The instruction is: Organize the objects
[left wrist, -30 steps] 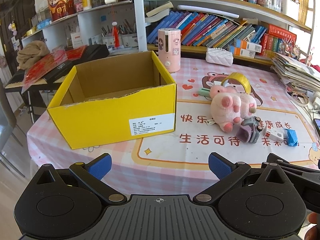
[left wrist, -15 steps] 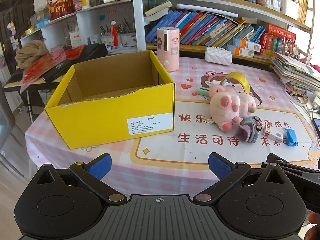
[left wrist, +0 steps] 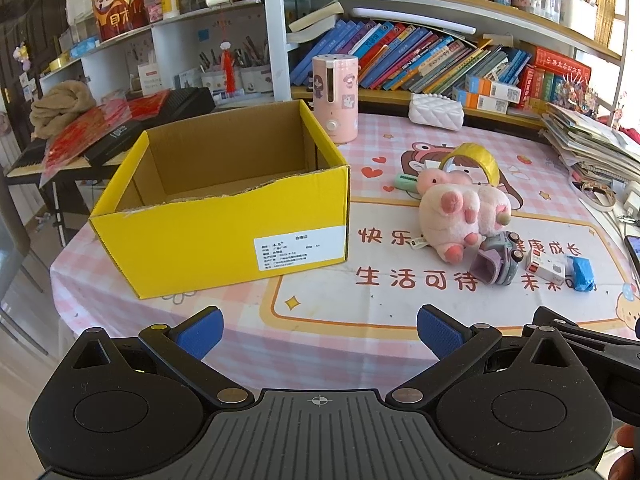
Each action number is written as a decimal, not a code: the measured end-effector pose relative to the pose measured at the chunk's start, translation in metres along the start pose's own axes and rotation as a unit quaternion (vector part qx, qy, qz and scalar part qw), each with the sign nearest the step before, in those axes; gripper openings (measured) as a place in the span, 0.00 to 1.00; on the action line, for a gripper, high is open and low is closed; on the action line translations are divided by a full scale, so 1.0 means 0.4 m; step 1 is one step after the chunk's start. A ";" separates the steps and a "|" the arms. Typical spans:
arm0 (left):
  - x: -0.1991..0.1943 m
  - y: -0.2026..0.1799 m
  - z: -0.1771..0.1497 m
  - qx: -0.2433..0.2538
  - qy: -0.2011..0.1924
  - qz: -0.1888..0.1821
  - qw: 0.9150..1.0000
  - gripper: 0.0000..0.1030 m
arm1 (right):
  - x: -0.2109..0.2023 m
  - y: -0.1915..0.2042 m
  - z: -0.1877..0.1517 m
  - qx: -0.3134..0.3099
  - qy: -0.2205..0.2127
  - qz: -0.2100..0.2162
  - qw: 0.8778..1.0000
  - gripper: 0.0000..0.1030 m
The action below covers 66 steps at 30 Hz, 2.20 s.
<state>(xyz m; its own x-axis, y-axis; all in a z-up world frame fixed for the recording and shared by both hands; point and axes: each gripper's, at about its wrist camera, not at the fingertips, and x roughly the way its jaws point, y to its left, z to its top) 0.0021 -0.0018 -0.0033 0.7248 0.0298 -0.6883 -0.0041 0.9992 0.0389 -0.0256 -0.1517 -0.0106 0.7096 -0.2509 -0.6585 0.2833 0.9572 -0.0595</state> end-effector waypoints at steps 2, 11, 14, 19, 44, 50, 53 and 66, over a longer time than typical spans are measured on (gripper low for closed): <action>0.002 -0.004 -0.003 0.002 0.001 -0.001 1.000 1.00 | 0.005 -0.002 0.002 0.001 0.001 -0.001 1.000 1.00; 0.004 -0.023 -0.002 0.007 0.008 -0.008 1.000 1.00 | 0.013 -0.024 -0.005 0.005 0.009 -0.006 1.000 1.00; 0.006 -0.030 0.004 0.005 0.009 -0.008 1.000 1.00 | 0.016 -0.030 0.003 0.004 0.012 -0.006 1.000 1.00; 0.015 -0.047 0.016 -0.003 0.010 -0.006 1.000 1.00 | 0.032 -0.045 0.021 -0.002 0.009 0.001 1.000 1.00; 0.132 -0.300 0.095 -0.008 0.028 -0.022 0.999 1.00 | 0.242 -0.286 0.138 -0.020 0.020 0.081 0.996 0.95; 0.154 -0.337 0.102 -0.004 0.030 -0.010 0.999 1.00 | 0.336 -0.321 0.151 -0.013 0.058 0.090 0.994 0.60; 0.165 -0.347 0.112 -0.004 0.029 -0.004 1.000 1.00 | 0.380 -0.326 0.159 -0.011 0.080 0.098 0.992 0.54; 0.252 -0.389 0.176 -0.008 0.021 0.006 1.000 1.00 | 0.432 -0.346 0.197 -0.041 0.082 0.148 0.985 0.26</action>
<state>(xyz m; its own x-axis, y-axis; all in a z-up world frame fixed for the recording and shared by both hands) 0.1243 -0.1559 -0.0277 0.6955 0.0429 -0.7172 -0.0249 0.9991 0.0356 0.1084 -0.3389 -0.0570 0.6370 0.0618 -0.7684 0.0221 0.9949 0.0984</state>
